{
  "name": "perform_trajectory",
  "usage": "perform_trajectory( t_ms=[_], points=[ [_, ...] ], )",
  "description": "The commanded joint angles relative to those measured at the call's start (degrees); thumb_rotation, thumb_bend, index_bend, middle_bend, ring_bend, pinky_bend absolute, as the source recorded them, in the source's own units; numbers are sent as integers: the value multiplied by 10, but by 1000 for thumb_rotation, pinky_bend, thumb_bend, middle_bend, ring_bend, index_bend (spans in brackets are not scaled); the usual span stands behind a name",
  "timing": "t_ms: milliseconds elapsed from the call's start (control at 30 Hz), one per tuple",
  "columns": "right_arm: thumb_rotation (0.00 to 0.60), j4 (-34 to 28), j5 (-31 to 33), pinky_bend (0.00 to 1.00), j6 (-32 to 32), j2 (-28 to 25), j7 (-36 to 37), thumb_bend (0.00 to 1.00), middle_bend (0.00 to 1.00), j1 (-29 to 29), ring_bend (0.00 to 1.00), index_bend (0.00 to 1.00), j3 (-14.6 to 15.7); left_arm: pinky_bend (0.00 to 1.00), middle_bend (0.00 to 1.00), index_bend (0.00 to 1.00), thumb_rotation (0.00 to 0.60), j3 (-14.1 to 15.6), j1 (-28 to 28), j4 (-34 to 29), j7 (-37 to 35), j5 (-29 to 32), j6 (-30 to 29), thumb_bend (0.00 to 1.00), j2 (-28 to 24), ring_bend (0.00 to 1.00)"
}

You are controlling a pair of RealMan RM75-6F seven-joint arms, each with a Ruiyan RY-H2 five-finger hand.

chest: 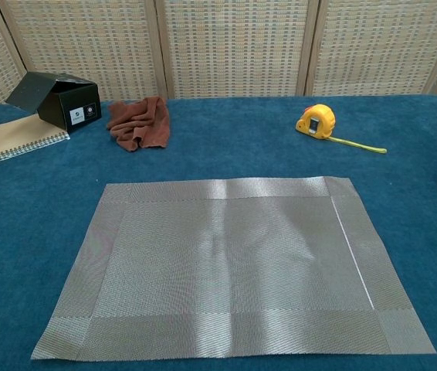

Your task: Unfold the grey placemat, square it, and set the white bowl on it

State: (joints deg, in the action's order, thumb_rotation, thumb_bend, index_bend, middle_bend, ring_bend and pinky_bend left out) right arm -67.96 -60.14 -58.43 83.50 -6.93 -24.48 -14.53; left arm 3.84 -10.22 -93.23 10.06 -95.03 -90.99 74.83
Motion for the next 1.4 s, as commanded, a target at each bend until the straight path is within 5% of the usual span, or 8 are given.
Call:
perform_trajectory(
  t_ms=[33,800,1400],
  points=[
    [600,3,-2,0,-1,6,6,177,0,0,0,408,3,0,0,154,600,-4,1,1,-2,3,3,339,0,0],
    [600,86,11,0,24,46,14,205,0,-15,0,502,1,0,0,162,600,-15,6,7,3,1,24,339,9,0],
    [600,143,3,0,37,72,8,571,24,-15,0,599,10,0,0,172,600,-19,8,9,-3,-2,36,339,9,0]
  ],
)
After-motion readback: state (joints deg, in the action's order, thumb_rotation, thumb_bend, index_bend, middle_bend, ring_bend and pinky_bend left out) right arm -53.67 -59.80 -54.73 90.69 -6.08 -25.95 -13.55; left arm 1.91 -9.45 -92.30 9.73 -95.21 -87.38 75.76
